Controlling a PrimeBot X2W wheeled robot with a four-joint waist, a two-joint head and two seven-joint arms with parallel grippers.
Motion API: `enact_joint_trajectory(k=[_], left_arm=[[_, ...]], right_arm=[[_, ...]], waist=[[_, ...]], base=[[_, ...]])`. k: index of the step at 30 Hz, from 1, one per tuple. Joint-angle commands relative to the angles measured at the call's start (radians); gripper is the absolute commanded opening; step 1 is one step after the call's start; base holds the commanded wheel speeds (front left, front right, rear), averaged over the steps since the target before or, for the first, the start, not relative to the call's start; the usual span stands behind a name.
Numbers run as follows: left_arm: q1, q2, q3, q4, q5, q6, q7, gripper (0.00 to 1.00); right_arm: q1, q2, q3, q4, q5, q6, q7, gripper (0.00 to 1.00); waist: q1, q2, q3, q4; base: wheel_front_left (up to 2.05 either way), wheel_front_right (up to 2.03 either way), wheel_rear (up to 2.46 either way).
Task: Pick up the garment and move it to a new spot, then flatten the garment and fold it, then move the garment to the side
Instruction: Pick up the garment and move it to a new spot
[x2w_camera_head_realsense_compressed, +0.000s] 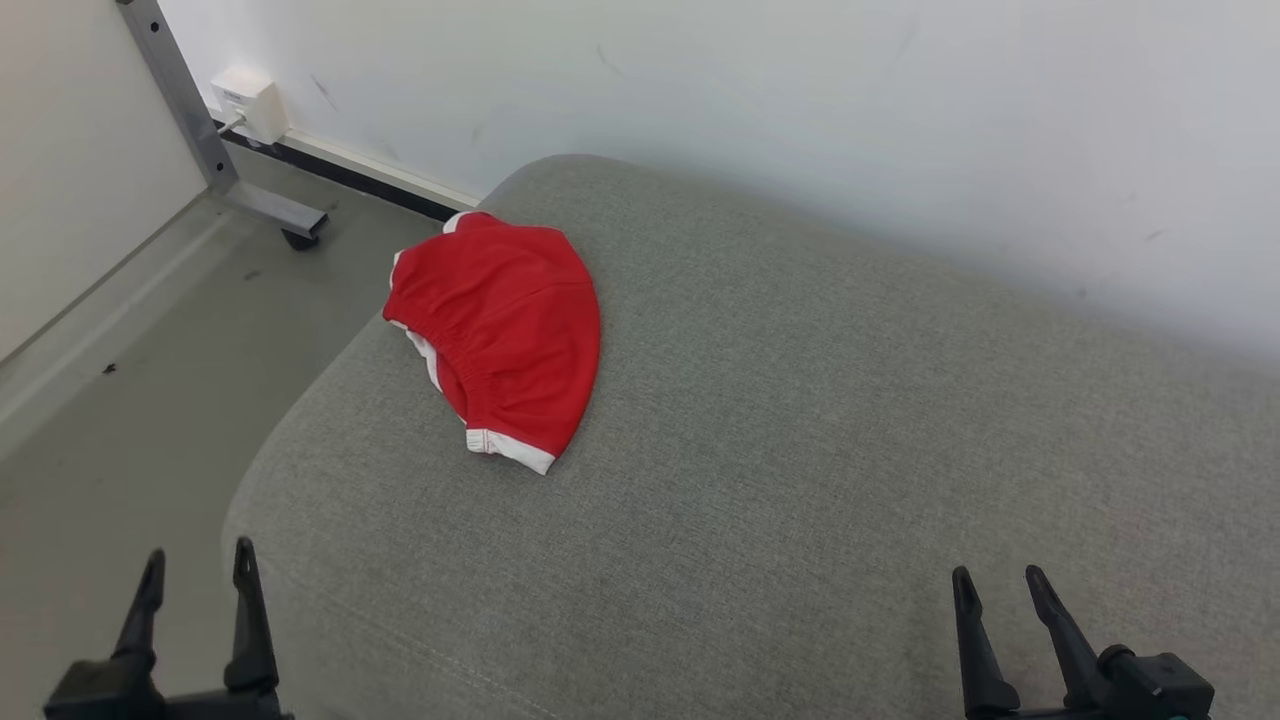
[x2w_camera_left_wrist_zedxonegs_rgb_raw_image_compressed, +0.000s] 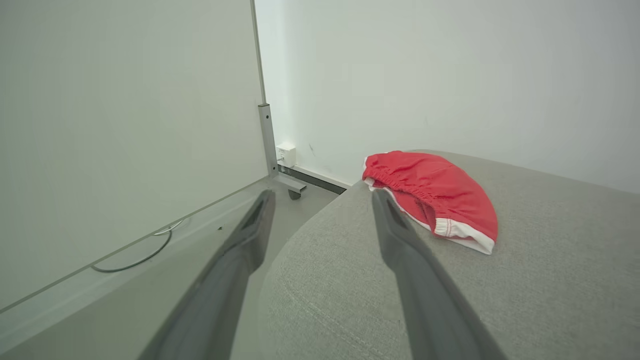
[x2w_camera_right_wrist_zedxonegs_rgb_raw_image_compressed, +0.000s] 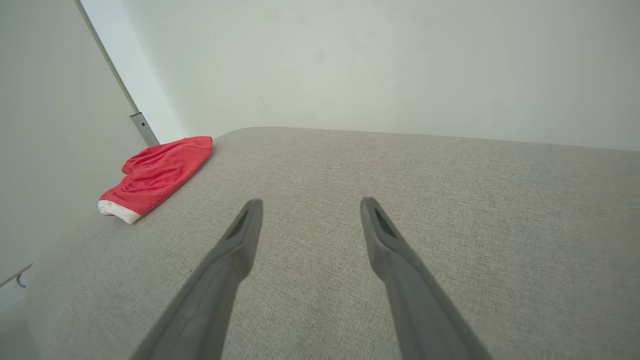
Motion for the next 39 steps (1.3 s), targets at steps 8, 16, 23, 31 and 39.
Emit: enact_joint_trajectory(k=[8, 16, 23, 31, 39], left_arm=[[-0.236, 0.055, 0.018, 0.05, -0.053, -0.023, 0.015, 1.0], [-0.473, 0.115, 0.066, 0.116, -0.106, -0.02, 0.036, 1.0], [-0.615, 0.182, 0.092, 0.22, -0.13, -0.016, 0.063, 1.0], [-0.694, 0.238, 0.087, 0.368, -0.153, -0.031, 0.125, 1.0], [-0.735, 0.256, 0.082, 0.522, -0.176, -0.038, 0.19, 1.0]], right_arm=[[-0.021, -0.031, -0.026, -0.054, -0.025, 0.0, 0.019, 1.0], [-0.077, -0.056, -0.058, -0.115, -0.039, 0.0, 0.044, 1.0], [-0.111, -0.062, -0.106, -0.16, -0.046, 0.0, 0.05, 1.0], [-0.14, -0.052, -0.112, -0.183, -0.056, 0.0, 0.058, 1.0], [-0.159, -0.054, -0.119, -0.184, -0.064, 0.0, 0.066, 1.0]], waist=[[-0.0001, -0.0001, 0.09, -0.141], [-0.0001, -0.0001, 0.226, -0.304], [-0.0001, -0.0001, 0.328, -0.412], [-0.0001, -0.0001, 0.395, -0.455], [-0.0001, -0.0001, 0.405, -0.465]], base=[[0.0, 0.0, 0.0], [0.0, 0.0, 0.0], [0.0, 0.0, 0.0], [0.0, 0.0, 0.0], [0.0, 0.0, 0.0]])
